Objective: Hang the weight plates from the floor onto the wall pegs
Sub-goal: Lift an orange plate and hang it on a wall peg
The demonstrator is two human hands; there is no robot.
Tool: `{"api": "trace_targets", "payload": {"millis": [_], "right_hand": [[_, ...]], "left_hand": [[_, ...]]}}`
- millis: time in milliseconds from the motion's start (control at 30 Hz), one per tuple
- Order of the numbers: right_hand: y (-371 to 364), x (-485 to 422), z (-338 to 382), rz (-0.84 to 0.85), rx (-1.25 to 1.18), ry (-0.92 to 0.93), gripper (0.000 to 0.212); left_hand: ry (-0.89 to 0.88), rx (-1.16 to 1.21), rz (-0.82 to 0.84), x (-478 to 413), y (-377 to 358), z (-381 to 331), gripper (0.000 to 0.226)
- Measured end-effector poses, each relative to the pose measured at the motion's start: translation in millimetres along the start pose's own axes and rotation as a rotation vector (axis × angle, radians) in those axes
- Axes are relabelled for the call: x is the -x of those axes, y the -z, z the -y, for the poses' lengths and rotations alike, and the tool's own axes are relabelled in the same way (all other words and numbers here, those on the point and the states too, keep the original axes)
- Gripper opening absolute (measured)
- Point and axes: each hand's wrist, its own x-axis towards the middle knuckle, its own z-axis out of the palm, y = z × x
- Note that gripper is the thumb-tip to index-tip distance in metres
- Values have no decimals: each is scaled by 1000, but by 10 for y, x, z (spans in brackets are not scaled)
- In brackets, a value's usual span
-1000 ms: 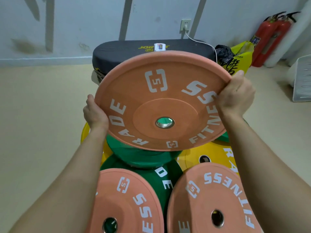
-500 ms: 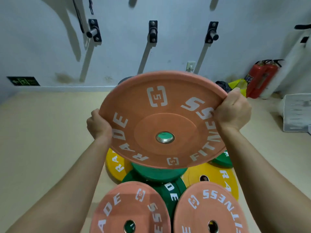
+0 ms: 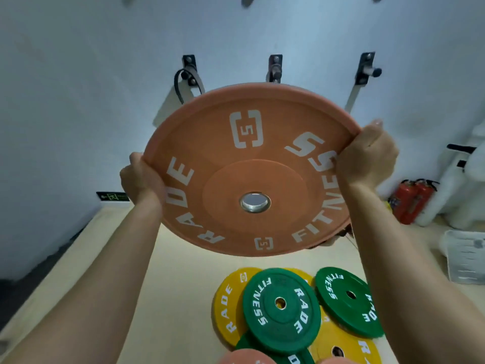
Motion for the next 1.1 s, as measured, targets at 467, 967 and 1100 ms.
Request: {"api": "trace_targets", "payload": {"millis": [467,967,1100], "right_hand": [[-707,-251,2463,-35,-235,38,52],[-3626,-753,3755,-113,-330,84,48],[-4362,-1009,4222,-105,-346,74,50]], "left_hand": [[-195,92,-176,-1454,902,-1922,46],[-327,149,-167,-4509,-190,-2454,42],[-333,156,-174,-5348,-570,-2763,44]]}}
